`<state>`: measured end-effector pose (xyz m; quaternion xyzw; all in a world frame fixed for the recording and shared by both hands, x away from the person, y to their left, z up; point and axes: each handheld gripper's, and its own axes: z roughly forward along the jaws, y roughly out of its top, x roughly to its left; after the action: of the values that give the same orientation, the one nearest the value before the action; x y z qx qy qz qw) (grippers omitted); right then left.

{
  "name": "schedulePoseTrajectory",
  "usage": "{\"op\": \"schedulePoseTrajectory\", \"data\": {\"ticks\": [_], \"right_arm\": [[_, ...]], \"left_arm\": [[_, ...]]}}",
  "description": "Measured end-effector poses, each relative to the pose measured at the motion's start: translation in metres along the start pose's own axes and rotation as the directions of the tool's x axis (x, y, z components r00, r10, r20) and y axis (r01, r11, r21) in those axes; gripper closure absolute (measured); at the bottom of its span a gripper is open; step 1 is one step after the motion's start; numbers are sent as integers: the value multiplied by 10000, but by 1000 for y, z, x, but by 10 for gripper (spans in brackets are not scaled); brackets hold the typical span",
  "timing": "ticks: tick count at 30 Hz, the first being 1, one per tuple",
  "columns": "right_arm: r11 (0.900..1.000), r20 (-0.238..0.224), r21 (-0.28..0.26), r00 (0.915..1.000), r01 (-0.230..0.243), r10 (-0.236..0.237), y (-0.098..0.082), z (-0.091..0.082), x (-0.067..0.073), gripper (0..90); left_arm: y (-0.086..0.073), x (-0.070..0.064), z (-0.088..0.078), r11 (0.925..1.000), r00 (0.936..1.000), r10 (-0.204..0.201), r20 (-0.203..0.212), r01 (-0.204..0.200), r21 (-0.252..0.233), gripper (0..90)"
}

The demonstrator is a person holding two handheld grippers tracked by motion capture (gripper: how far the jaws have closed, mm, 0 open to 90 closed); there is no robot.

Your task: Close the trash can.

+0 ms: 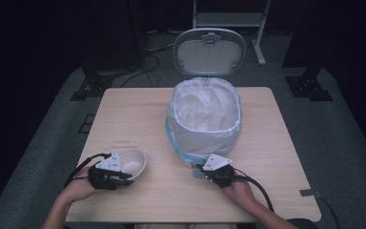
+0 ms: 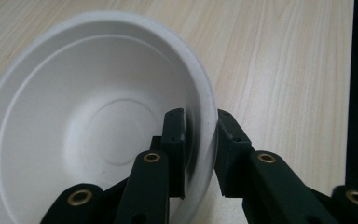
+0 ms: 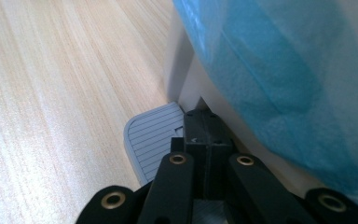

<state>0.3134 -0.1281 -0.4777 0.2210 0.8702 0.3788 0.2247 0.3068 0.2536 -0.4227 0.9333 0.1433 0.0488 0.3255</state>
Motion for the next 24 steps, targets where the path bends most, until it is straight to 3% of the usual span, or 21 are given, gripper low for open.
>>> {"op": "schedulePoseTrajectory", "data": {"ticks": [7,10,17,24], "right_arm": [[10000,-30,-17,10000,-40,40,0,0,0,900],[9997,-19,43,9997,-230,230,0,0,1,900],[10000,-41,-10,10000,-67,67,0,0,0,900],[10000,-56,-44,10000,-6,5,0,0,-1,900]], "left_arm": [[7,3,-9,9993,10000,32,-90,-36,-385,811],[9,4,-14,9978,10000,40,74,-35,-656,820],[11,4,-26,9932,9999,20,136,-4,-1161,834],[18,3,-31,9921,9997,45,257,-12,-1255,834]]}}
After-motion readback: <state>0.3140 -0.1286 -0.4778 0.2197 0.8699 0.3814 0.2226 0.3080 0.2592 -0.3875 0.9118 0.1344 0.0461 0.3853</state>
